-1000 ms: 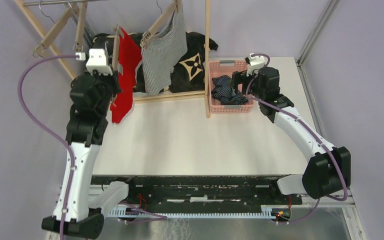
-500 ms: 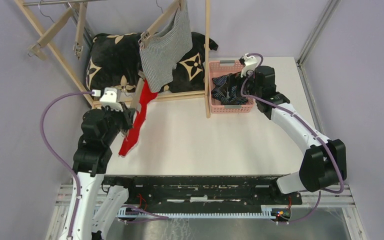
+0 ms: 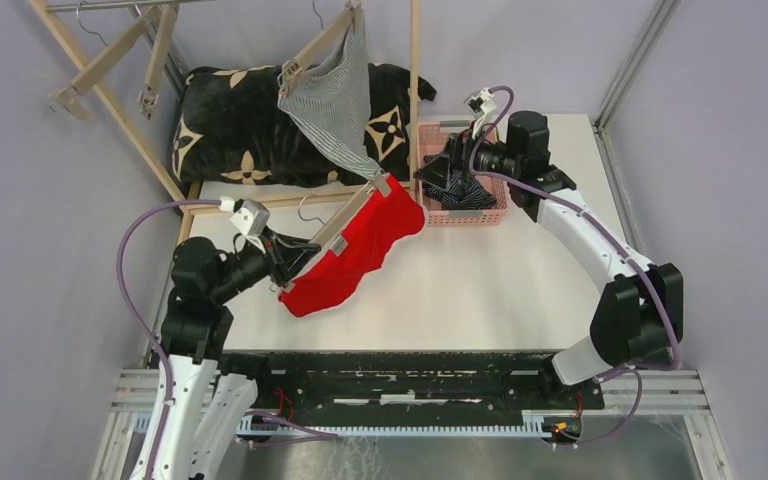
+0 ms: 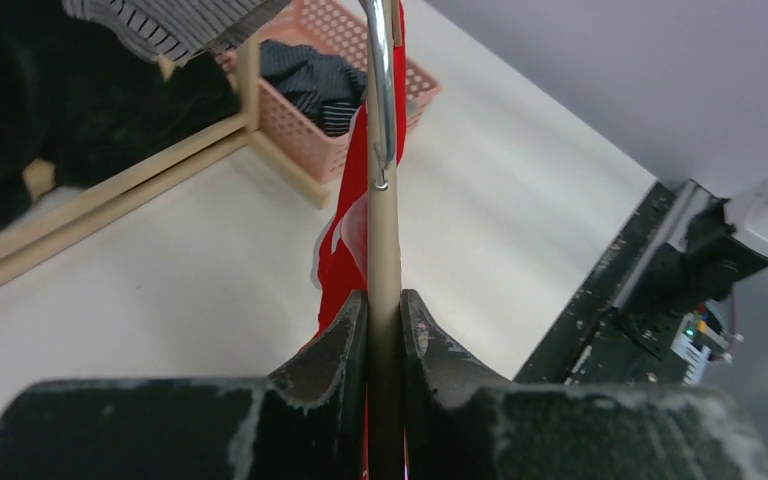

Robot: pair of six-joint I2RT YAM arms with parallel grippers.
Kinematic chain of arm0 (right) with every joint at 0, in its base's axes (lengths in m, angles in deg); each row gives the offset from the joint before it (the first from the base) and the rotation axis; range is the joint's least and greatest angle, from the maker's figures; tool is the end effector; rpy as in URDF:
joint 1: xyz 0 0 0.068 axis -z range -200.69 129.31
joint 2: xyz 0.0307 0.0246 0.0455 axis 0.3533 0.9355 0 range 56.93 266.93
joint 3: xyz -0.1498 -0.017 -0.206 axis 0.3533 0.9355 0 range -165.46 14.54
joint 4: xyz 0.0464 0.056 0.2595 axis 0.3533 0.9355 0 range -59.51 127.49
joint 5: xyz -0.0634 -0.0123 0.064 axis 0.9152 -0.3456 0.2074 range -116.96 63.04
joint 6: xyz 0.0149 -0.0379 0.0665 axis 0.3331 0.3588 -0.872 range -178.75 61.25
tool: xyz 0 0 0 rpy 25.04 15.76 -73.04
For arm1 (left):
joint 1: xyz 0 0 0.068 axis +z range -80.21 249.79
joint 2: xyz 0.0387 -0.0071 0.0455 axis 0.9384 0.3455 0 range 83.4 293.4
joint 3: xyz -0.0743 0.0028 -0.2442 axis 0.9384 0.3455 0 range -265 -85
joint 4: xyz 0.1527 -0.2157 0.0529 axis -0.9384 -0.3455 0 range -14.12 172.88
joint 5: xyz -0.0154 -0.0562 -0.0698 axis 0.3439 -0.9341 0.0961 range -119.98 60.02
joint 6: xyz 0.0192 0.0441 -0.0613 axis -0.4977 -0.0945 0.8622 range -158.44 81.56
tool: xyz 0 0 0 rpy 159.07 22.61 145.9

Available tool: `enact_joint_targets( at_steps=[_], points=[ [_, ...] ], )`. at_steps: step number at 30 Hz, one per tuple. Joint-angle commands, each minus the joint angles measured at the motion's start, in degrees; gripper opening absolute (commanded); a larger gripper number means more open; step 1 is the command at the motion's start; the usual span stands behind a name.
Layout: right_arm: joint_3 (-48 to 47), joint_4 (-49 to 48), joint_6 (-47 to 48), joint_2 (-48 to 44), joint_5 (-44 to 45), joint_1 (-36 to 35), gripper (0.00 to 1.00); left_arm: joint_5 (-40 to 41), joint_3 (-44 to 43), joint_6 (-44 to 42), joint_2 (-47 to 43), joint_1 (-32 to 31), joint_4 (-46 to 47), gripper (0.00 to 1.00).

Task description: Remove the underwear clipped to the hanger

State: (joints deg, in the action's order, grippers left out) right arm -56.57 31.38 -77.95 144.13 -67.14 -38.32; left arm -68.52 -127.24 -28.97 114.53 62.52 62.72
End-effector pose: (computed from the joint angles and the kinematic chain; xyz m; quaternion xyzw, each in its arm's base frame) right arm 0.3565 0.1583 0.3100 -0.1941 0.7575 0.4385 0.4430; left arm 0.1648 -0.0628 0.3285 0.2004 0.7221 -0.3376 0.5696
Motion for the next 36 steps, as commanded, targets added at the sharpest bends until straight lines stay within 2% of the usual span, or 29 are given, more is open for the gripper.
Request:
enact_joint_targets(
  at_steps=[1,4,10,13,20,25,30,36],
  points=[
    [-4.77,-8.42,-5.56,-1.36,-13.80,-0.21,0.96,-11.82,1.29,3.99,-0.11,-0.11,10.40,0.03],
    [-5.36,-11.17,-8.01,-2.44,-17.04,-0.21,0.96,-14.93,3.19,6.24,0.05,-0.11,13.58,0.03],
    [-4.33,-12.19,-8.28,-4.80,-16.76,-0.26,0.97,-11.21,4.37,7.91,-0.92,-0.16,11.23,0.03],
    [-3.59,-13.27,-9.38,-4.60,-17.66,-0.30,0.97,-12.45,5.73,8.37,-1.65,-0.17,12.19,0.03],
    [-0.19,-28.20,-19.24,-4.50,-23.37,-0.97,0.97,-14.83,4.98,10.22,0.23,-0.18,16.62,0.03],
    [-0.30,-28.13,-18.54,-4.10,-25.28,-2.04,0.97,-17.71,6.60,14.81,1.56,-0.14,24.29,0.03],
    [-0.64,-27.12,-18.12,-3.31,-25.80,-3.77,0.88,-17.39,6.57,15.68,2.82,-0.16,25.92,0.03],
    [-0.56,-23.42,-14.52,-2.62,-25.40,-6.14,0.85,-17.30,7.39,17.58,3.32,-0.12,29.28,0.03]
  ],
)
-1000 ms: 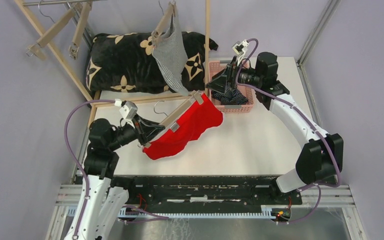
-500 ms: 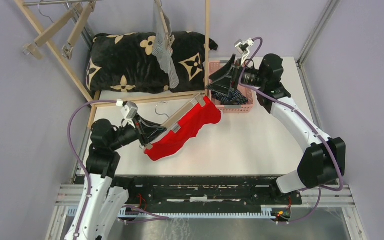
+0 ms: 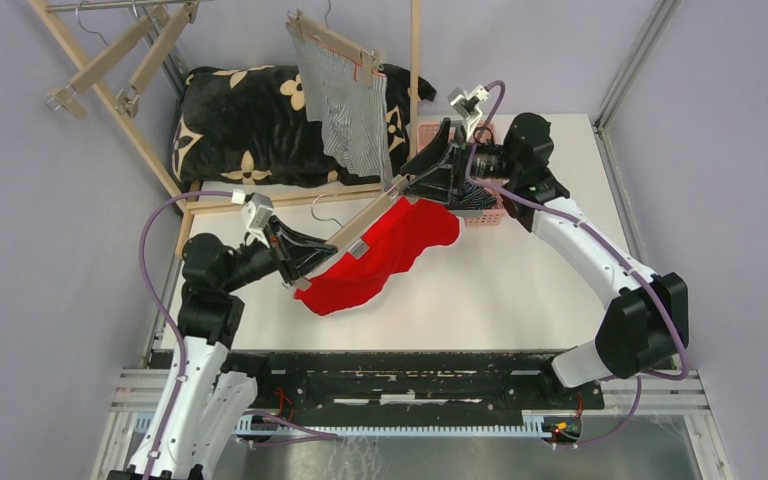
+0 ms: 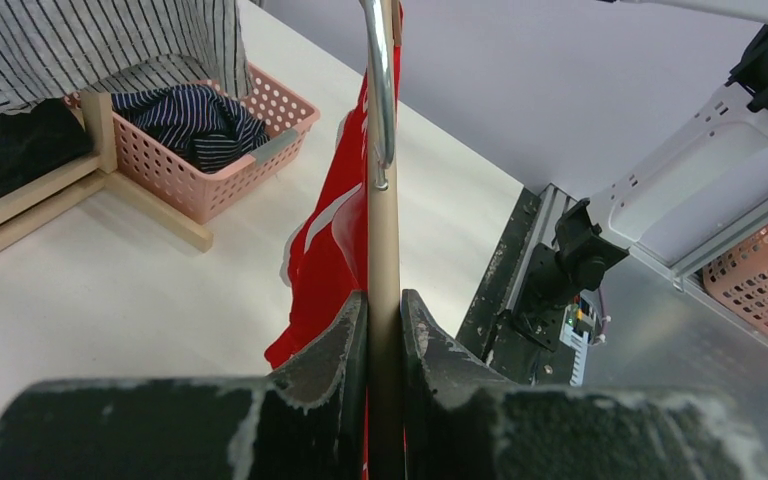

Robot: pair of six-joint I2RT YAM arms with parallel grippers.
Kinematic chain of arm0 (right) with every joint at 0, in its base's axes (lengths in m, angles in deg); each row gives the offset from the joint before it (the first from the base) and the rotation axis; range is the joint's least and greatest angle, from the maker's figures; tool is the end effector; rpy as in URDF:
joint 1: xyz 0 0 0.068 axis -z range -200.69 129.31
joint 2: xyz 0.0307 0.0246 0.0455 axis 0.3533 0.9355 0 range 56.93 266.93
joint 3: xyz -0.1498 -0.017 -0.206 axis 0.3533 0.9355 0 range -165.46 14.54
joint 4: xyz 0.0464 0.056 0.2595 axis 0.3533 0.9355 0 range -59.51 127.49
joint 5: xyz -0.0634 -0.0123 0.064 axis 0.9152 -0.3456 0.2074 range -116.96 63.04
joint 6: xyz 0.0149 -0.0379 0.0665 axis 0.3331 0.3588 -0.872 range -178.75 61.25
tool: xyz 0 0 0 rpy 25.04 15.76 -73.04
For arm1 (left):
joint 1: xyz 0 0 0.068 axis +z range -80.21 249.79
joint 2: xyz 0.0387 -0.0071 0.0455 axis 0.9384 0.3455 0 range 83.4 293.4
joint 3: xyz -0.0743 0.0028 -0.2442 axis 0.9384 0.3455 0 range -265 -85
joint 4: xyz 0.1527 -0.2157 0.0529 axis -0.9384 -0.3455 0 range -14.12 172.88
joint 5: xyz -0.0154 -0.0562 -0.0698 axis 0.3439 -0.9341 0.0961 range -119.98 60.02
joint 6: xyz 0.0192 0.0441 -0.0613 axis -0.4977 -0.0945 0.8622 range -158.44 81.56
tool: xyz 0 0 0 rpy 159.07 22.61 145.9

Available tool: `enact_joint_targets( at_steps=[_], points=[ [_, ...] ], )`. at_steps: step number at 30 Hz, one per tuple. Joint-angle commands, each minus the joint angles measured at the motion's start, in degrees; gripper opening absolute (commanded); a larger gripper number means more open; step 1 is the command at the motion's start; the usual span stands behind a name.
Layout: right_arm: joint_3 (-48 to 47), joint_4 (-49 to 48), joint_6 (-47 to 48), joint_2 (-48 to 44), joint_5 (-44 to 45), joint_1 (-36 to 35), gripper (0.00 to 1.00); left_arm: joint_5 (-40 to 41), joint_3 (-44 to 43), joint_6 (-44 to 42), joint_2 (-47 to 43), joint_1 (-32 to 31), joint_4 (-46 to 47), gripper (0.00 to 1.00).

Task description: Remove the underwear clipped to the hanger

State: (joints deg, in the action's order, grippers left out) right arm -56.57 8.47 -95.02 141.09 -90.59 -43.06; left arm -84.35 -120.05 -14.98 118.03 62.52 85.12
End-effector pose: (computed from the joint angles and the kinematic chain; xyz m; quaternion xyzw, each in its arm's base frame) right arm 0.3083 0.1913 0.3755 -0.3311 0.5964 0.6149 0.3956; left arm 0.1753 -0.0769 0.3203 0.2407 0.6547 -0.4747 0.5368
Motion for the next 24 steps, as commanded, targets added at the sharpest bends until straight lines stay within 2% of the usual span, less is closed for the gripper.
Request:
enact_joint_targets(
  at_steps=[1,11,13,14,15,16,21,22,23,24],
  points=[
    [-0.62,-0.44,2.69,0.73,-1.87,-1.71,0.83,-1.32,0.36,3.63,-0.18,-0.15,7.02,0.03],
    [-2.23,2.59,4.59,2.66,-2.19,-3.46,0.53,0.59,1.03,3.61,-0.23,-0.20,7.41,0.03],
    [-2.34,3.25,5.28,2.72,-1.93,-3.48,0.36,0.94,1.12,3.72,-0.20,-0.20,7.53,0.03],
    [-2.33,3.36,5.46,2.71,-1.93,-3.55,0.15,1.01,1.19,3.77,-0.18,-0.16,7.58,0.03],
    [-2.35,3.45,5.54,2.68,-1.75,-3.56,0.03,1.07,1.27,3.74,-0.18,-0.20,7.68,0.03],
    [-2.31,3.59,5.70,2.54,-1.23,-3.56,0.01,1.17,1.32,3.84,-0.25,-0.18,7.73,0.03],
    [-3.08,4.92,6.71,2.30,0.61,-3.52,0.03,1.54,1.56,3.88,0.07,-0.20,8.03,0.03],
    [-3.38,5.15,6.81,2.31,0.87,-3.56,0.11,1.52,1.57,3.95,0.16,-0.19,8.16,0.03],
    [-3.57,5.29,6.89,2.20,1.22,-3.56,0.27,1.54,1.64,4.02,0.13,-0.16,8.28,0.03],
    [-3.79,5.33,7.07,1.97,1.78,-3.57,0.37,1.50,1.65,4.11,0.09,-0.20,8.37,0.03]
  ],
)
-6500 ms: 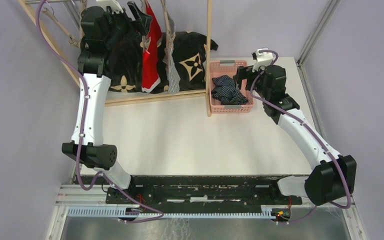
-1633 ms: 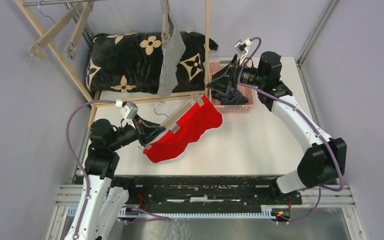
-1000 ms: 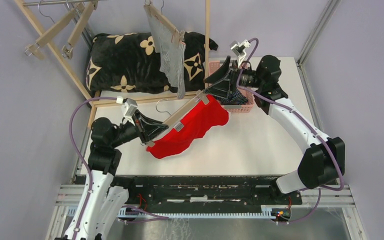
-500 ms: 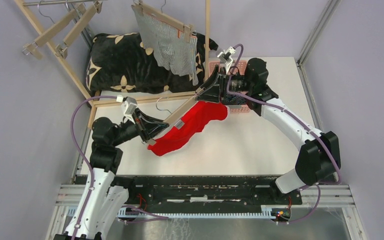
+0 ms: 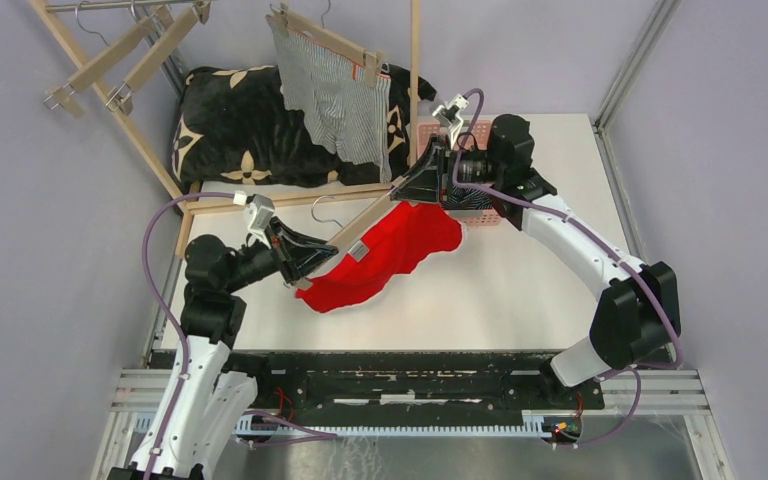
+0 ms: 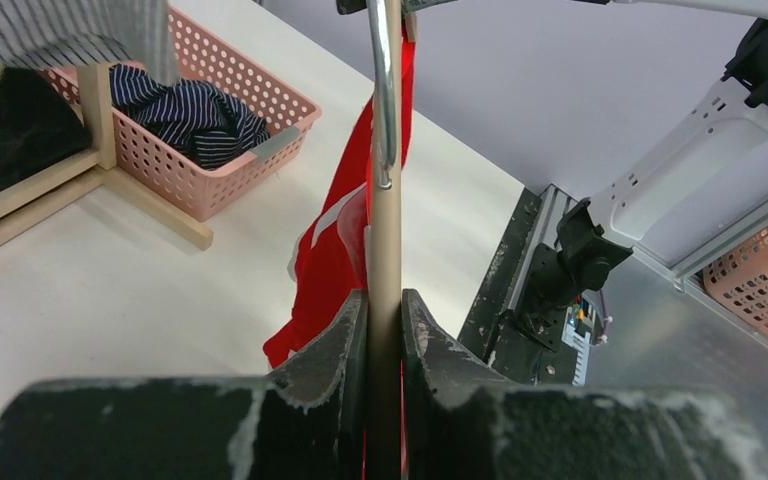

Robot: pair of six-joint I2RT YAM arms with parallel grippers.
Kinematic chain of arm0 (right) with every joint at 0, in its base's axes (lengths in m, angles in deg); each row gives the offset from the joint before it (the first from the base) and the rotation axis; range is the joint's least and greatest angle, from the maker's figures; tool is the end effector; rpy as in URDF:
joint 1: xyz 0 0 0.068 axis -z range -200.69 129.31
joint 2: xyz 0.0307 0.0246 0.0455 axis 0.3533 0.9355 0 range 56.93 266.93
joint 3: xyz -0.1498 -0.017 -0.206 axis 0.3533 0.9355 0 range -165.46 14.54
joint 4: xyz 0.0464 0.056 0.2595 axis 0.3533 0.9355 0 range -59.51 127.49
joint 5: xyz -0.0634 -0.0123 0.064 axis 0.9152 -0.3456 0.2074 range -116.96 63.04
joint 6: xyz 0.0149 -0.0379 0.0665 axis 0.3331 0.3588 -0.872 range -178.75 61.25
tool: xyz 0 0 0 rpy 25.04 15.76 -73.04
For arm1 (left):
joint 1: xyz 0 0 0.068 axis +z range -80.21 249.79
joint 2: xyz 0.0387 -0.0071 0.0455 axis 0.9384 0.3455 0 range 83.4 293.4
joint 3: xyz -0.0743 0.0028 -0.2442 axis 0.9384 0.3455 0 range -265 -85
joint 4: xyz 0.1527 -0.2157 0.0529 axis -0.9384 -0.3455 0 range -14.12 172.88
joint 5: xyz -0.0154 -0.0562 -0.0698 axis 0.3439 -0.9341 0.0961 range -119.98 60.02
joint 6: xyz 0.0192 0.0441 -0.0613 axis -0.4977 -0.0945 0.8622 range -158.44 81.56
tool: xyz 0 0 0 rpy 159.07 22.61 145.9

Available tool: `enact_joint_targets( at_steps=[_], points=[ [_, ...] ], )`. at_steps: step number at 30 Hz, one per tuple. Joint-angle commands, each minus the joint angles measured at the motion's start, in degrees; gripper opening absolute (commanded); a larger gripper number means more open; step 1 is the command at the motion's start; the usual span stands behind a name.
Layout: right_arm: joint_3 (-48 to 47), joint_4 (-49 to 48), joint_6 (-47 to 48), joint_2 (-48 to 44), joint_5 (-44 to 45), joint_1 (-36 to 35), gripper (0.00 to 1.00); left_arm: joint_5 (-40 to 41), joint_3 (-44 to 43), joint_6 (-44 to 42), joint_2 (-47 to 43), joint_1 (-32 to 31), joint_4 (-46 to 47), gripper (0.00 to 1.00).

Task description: Remove the underwear clipped to the hanger

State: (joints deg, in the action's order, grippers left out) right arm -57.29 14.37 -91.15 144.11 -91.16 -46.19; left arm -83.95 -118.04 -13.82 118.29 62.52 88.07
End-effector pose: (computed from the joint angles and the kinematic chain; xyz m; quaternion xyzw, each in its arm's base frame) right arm 0.3094 0.2139 0.3512 -0.3419 0.6166 0.6185 0.3470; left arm 0.1785 -0.0770 0.3125 0.2341 0.6543 -0.4775 0.5377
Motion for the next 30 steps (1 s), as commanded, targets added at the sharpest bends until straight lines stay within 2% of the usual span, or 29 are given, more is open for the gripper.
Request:
enact_joint_targets(
  at_steps=[1,3,5,10,11,13,15,18,21,23,27,30],
  points=[
    [-3.23,-0.70,3.21,-1.19,2.78,-0.43,0.42,1.07,-0.37,2.97,-0.20,-0.20,5.48,0.03],
    [-3.93,-1.05,3.01,-1.26,3.50,-0.44,0.54,1.06,-0.24,2.98,-0.49,-0.20,5.53,0.03],
    [-5.15,-1.39,2.33,-1.02,3.87,-0.43,0.57,0.96,-0.13,3.04,-0.61,-0.14,5.53,0.03],
    [-6.47,-5.01,-0.84,-0.69,3.53,-0.43,0.55,1.14,0.01,3.23,-0.69,-0.18,5.71,0.03],
    [-6.52,-5.52,-1.24,-0.73,3.38,-0.43,0.51,1.15,0.03,3.30,-0.68,-0.20,5.66,0.03],
    [-6.56,-5.76,-1.41,-0.87,2.95,-0.43,0.38,1.23,0.01,3.33,-0.74,-0.19,5.71,0.03],
    [-6.47,-5.06,-1.09,-0.99,2.70,-0.39,0.33,1.39,0.11,3.37,-0.93,-0.18,5.75,0.03],
    [-6.11,-4.09,-0.65,-1.04,2.83,-0.42,0.40,1.67,0.18,3.70,-1.06,-0.20,6.30,0.03],
    [-5.49,-4.10,-0.48,-0.92,2.93,-0.42,0.53,1.60,0.23,4.34,-1.01,-0.20,7.16,0.03],
    [-5.27,-4.10,-0.32,-0.72,2.96,-0.43,0.58,1.51,0.25,4.53,-1.14,-0.20,7.48,0.03],
    [-5.16,-4.23,-0.47,-0.36,2.59,-0.43,0.59,1.80,0.16,4.99,-1.45,-0.14,7.85,0.03],
    [-5.31,-3.58,-0.23,-0.34,2.58,-0.43,0.52,2.24,0.16,5.28,-1.46,-0.20,7.96,0.03]
  ],
)
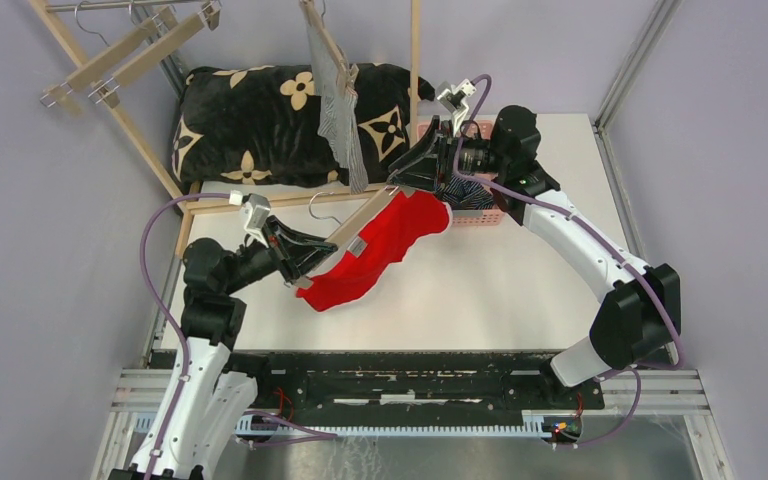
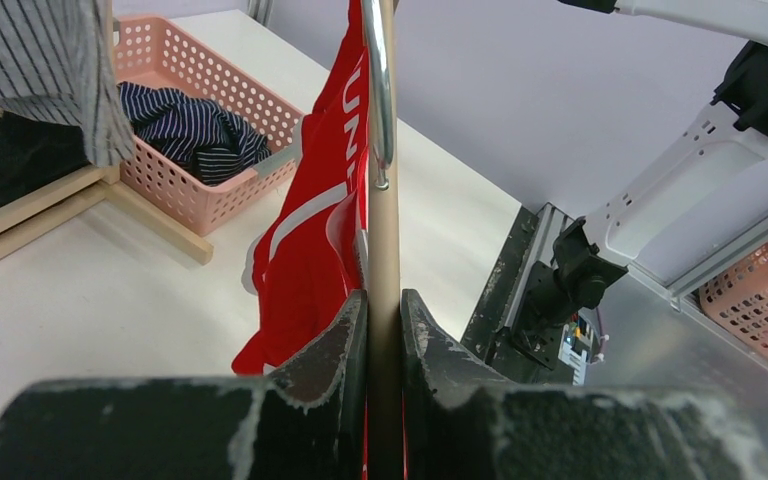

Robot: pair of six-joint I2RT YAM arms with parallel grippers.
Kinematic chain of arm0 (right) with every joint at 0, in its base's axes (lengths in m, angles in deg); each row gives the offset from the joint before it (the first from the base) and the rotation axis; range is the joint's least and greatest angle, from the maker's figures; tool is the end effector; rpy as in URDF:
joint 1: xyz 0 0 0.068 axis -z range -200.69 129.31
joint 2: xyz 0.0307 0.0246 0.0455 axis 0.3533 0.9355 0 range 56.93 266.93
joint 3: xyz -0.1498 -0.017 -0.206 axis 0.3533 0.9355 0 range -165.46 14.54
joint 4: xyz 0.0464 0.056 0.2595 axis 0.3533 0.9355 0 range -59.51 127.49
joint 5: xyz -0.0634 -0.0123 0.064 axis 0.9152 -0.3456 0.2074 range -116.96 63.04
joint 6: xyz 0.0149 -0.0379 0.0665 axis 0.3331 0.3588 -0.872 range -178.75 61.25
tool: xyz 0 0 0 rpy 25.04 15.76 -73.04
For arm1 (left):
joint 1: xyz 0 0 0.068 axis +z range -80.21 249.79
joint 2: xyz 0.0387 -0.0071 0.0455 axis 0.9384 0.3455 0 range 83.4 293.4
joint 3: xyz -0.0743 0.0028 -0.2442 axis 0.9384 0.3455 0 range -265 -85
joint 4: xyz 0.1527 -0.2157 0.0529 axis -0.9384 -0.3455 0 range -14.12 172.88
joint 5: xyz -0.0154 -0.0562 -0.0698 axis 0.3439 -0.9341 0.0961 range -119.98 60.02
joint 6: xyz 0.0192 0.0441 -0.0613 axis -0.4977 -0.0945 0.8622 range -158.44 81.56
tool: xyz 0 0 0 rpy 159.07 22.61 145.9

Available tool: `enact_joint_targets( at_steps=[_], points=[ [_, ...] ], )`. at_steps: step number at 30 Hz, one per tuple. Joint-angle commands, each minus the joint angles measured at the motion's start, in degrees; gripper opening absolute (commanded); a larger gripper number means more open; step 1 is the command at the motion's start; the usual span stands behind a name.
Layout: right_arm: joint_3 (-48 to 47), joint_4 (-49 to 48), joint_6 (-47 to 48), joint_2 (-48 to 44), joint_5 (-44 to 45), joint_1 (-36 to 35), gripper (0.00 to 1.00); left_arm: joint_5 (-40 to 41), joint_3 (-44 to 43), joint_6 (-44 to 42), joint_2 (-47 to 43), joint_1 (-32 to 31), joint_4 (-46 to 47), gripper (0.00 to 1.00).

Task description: Remove the underwear clipped to the hanger

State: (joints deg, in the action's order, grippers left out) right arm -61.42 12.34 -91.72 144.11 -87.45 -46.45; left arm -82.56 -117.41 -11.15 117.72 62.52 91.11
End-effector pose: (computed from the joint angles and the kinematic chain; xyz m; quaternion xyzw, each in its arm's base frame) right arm 0.3120 0.2148 0.3815 -0.3404 0.5953 0.6082 0.3998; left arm 0.1781 -0.0760 0.3163 0.2210 0.6463 -0.4805 0.5500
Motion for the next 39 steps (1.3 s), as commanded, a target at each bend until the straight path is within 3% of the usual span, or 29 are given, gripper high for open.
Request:
enact_joint_targets(
  at_steps=[1,4,8,12,18,19,20,21,25,30,35,39],
  points=[
    [-1.20,-1.21,0.55,-0.41,-1.19,-0.17,0.51,0.89,-0.44,2.86,-0.89,-0.20,5.11,0.03],
    [-1.29,0.20,1.62,-0.50,-1.24,-0.15,0.40,0.98,-0.30,3.78,-0.87,-0.18,6.10,0.03],
    [-1.47,2.18,3.05,-0.53,-0.97,-0.16,0.34,0.98,-0.38,4.28,-1.22,-0.13,6.33,0.03],
    [-2.10,5.02,4.76,0.11,-0.16,-0.17,0.02,0.98,-0.40,4.97,-1.43,-0.17,7.07,0.03],
    [-2.34,4.59,4.55,0.50,0.48,-0.17,0.00,1.24,-0.03,6.65,-0.95,-0.18,9.62,0.03],
    [-2.35,4.05,3.87,0.41,0.44,-0.17,0.06,1.25,0.13,6.79,-0.71,-0.13,9.95,0.03],
    [-2.35,3.79,3.44,0.28,0.67,-0.22,0.38,1.25,0.09,6.81,-0.59,-0.17,10.08,0.03],
    [-2.23,3.62,3.36,0.14,0.82,-0.15,0.50,1.29,0.11,6.85,-0.46,-0.22,10.24,0.03],
    [-0.96,2.07,3.62,-1.47,0.18,-0.15,0.73,1.78,0.43,7.23,-0.78,-0.24,10.88,0.03],
    [-0.28,1.55,3.79,-2.55,0.46,-0.17,0.73,1.46,1.56,9.83,-0.55,-0.18,14.52,0.03],
    [-1.47,0.08,2.10,-1.48,0.20,-0.19,0.45,0.75,2.45,11.16,0.04,-0.20,15.91,0.03],
    [-2.82,-3.84,-1.19,-0.97,0.50,-0.17,0.63,0.37,3.32,11.45,-0.02,-0.20,16.03,0.03]
  ],
)
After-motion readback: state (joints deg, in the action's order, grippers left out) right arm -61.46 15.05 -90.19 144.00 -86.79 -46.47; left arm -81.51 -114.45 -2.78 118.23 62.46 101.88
